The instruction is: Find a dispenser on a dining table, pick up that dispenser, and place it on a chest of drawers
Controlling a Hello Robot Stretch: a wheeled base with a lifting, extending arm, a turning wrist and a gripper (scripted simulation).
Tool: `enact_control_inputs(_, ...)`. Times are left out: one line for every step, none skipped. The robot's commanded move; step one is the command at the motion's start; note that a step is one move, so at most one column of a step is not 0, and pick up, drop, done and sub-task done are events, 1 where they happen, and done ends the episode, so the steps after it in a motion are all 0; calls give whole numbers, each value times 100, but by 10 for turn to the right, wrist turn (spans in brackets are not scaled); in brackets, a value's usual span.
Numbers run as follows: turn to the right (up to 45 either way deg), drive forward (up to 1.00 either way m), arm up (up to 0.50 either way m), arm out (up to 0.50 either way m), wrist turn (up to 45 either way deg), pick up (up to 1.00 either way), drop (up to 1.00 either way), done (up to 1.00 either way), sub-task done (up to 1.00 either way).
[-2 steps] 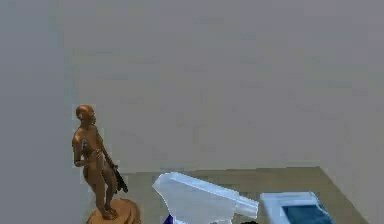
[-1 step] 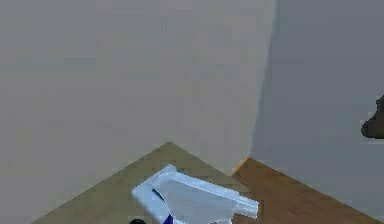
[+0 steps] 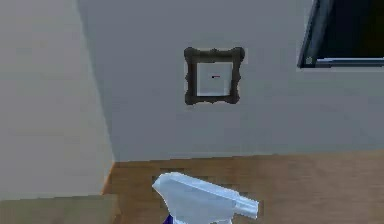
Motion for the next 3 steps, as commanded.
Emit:
enact_control_inputs(-450,0,0,0,0,0,0,0,0)
enact_control_inputs(-450,0,0,0,0,0,0,0,0)
enact_control_inputs(-450,0,0,0,0,0,0,0,0)
